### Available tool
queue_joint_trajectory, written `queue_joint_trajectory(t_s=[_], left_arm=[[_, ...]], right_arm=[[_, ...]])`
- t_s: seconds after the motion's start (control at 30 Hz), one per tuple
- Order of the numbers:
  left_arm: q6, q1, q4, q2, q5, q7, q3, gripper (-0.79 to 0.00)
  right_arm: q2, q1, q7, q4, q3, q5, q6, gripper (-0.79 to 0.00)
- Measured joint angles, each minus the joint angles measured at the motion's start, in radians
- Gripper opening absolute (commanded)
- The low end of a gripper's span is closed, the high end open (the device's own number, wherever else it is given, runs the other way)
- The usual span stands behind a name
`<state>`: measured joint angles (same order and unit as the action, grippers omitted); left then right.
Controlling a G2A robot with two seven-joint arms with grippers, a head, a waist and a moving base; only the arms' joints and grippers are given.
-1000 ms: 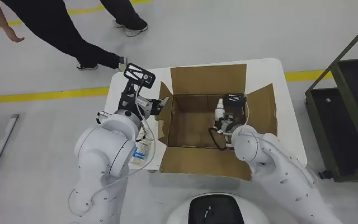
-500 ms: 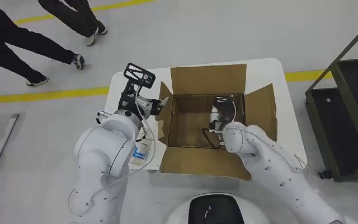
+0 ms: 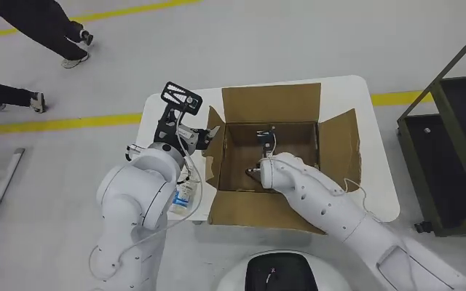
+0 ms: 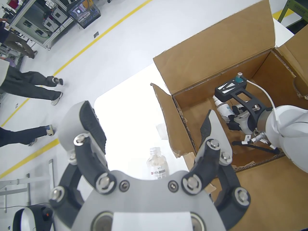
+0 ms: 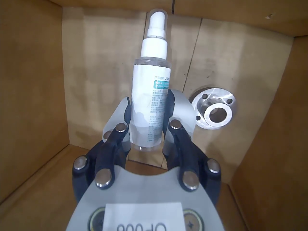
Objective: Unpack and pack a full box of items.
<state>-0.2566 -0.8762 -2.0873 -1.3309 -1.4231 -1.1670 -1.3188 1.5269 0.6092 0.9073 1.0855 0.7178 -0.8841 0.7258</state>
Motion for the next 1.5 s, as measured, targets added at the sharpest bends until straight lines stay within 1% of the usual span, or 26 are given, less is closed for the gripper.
queue_joint_trajectory(t_s=[0.07,0.3,0.33,0.4,0.47,0.5,0.53,0.57,0.63,0.67,0.77,0.83,0.9,0.97,1.0,1.13,1.43,1.5], left_arm=[[0.000,0.000,0.000,0.000,0.000,0.000,0.000,0.000],[0.000,0.000,0.000,0.000,0.000,0.000,0.000,0.000],[0.000,0.000,0.000,0.000,0.000,0.000,0.000,0.000],[0.000,0.000,0.000,0.000,0.000,0.000,0.000,0.000],[0.000,0.000,0.000,0.000,0.000,0.000,0.000,0.000],[0.000,0.000,0.000,0.000,0.000,0.000,0.000,0.000],[0.000,0.000,0.000,0.000,0.000,0.000,0.000,0.000],[0.000,0.000,0.000,0.000,0.000,0.000,0.000,0.000],[0.000,0.000,0.000,0.000,0.000,0.000,0.000,0.000],[0.000,0.000,0.000,0.000,0.000,0.000,0.000,0.000],[0.000,0.000,0.000,0.000,0.000,0.000,0.000,0.000],[0.000,0.000,0.000,0.000,0.000,0.000,0.000,0.000],[0.000,0.000,0.000,0.000,0.000,0.000,0.000,0.000],[0.000,0.000,0.000,0.000,0.000,0.000,0.000,0.000],[0.000,0.000,0.000,0.000,0.000,0.000,0.000,0.000],[0.000,0.000,0.000,0.000,0.000,0.000,0.000,0.000],[0.000,0.000,0.000,0.000,0.000,0.000,0.000,0.000],[0.000,0.000,0.000,0.000,0.000,0.000,0.000,0.000]], right_arm=[[0.012,-0.017,-0.001,-0.021,-0.008,0.005,0.009,-0.425],[0.038,-0.054,-0.002,-0.059,-0.020,-0.004,0.034,-0.413],[0.042,-0.057,-0.006,-0.068,-0.018,-0.002,0.035,-0.372],[0.047,-0.061,-0.013,-0.083,-0.015,0.002,0.033,-0.228],[0.054,-0.066,-0.022,-0.104,-0.013,0.008,0.032,-0.256],[0.057,-0.068,-0.026,-0.114,-0.012,0.012,0.032,-0.249],[0.062,-0.071,-0.030,-0.127,-0.012,0.017,0.032,-0.234],[0.065,-0.074,-0.033,-0.136,-0.012,0.021,0.031,-0.151],[0.074,-0.082,-0.041,-0.159,-0.011,0.031,0.026,-0.148],[0.077,-0.085,-0.044,-0.169,-0.011,0.035,0.024,-0.148],[0.090,-0.091,-0.052,-0.200,-0.015,0.046,0.018,-0.191],[0.099,-0.097,-0.059,-0.224,-0.016,0.056,0.011,-0.259],[0.106,-0.102,-0.065,-0.243,-0.016,0.064,0.005,-0.286],[0.114,-0.108,-0.071,-0.262,-0.017,0.070,0.000,-0.339],[0.117,-0.111,-0.073,-0.269,-0.017,0.072,-0.002,-0.397],[0.132,-0.122,-0.077,-0.300,-0.021,0.078,-0.010,-0.428],[0.158,-0.144,-0.086,-0.371,-0.020,0.090,-0.030,-0.425],[0.163,-0.149,-0.087,-0.386,-0.018,0.092,-0.034,-0.440]])
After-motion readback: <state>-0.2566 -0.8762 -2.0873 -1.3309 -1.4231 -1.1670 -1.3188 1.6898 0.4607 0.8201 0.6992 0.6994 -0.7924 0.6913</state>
